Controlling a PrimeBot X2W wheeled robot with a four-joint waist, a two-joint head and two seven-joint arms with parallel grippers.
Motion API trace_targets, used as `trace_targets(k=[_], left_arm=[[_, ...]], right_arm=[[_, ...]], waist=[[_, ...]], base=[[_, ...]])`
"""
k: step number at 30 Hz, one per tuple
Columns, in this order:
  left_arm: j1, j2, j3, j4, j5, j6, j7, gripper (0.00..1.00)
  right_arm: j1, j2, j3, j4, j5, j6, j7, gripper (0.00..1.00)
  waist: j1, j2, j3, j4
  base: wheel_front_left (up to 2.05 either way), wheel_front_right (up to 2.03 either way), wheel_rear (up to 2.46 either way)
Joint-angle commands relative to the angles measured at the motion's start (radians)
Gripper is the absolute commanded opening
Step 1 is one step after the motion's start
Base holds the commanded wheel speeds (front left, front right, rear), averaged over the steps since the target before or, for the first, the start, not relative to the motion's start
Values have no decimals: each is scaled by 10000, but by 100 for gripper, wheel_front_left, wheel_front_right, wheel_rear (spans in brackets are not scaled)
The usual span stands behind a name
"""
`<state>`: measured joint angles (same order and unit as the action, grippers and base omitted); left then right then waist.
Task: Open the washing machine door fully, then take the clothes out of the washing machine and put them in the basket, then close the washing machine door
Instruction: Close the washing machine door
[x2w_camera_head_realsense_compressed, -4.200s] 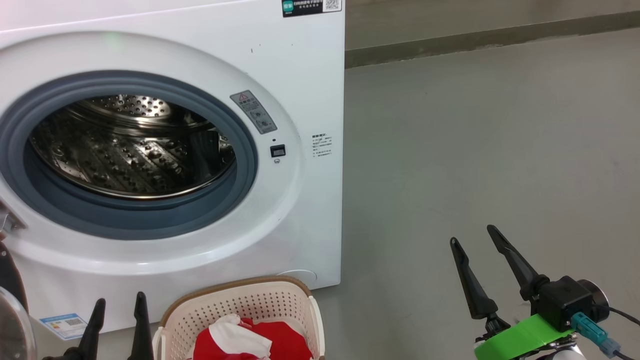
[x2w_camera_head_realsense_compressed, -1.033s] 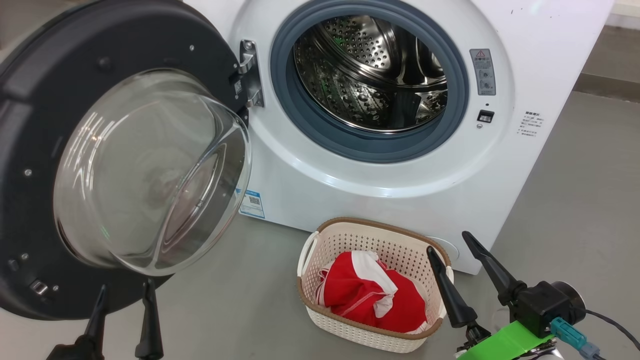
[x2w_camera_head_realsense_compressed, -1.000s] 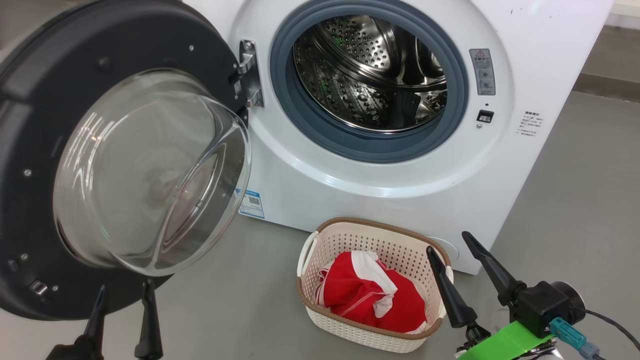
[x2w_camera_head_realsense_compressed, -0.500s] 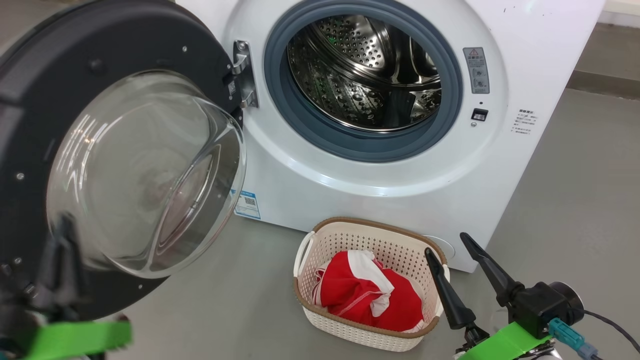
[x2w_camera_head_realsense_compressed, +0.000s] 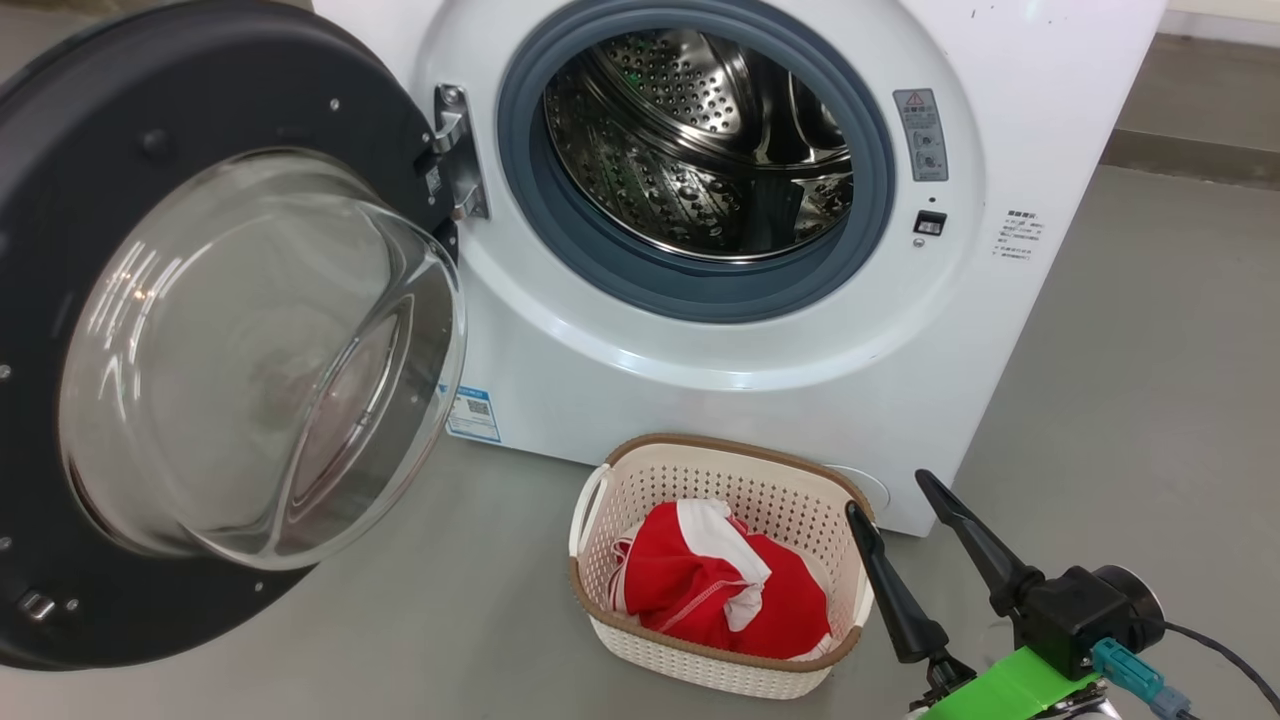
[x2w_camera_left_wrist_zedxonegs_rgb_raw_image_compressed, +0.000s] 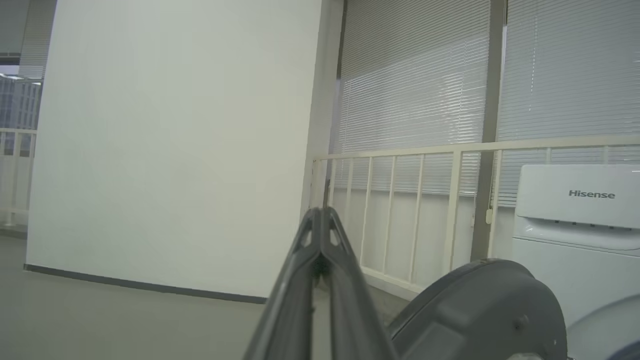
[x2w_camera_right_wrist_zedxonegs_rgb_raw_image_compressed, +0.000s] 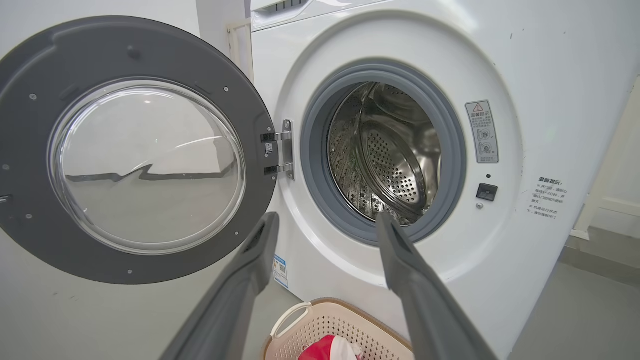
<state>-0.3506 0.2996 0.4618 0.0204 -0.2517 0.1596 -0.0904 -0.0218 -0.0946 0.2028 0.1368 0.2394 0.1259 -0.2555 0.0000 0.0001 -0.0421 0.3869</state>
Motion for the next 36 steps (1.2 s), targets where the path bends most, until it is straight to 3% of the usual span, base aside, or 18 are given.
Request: trace_targets(k=[1,8,11,12,20,27,36], left_arm=[[-605,580,502,200,-283,101,177,0],[-2090,1196,1202,3055,-1864,-255,1378,0],[-2558,1247,1466,3915,-2535,-444,1819,0],[-2971,1219,1756,4703,-3232,-598,2326,0],[-3660,976,2454,6449,-5049,-827,4372,0],[-3510,1008,2723,6587,-5943,-866,6164,0],[-2699,563,2713,5471,-6544,-918,7737,0]], right_arm=[[-318,-127,173,-202,67,48,-63,100],[-362,-152,221,-141,76,48,-63,100],[-346,-138,242,-119,90,48,-63,100],[-317,-100,253,-101,180,48,-63,100],[-281,-139,354,-153,419,48,-63,100],[-294,-294,452,-171,463,48,-63,100],[-326,-352,448,-152,432,48,-63,100]], waist=[[0,-1,6,-26],[0,-1,7,-95],[0,-1,-9,-121],[0,-1,-28,-158],[0,-1,-40,-335],[0,-1,85,-578],[0,-1,224,-656]], base=[[0,0,0],[0,0,0],[0,0,0],[0,0,0],[0,0,0],[0,0,0],[0,0,0]])
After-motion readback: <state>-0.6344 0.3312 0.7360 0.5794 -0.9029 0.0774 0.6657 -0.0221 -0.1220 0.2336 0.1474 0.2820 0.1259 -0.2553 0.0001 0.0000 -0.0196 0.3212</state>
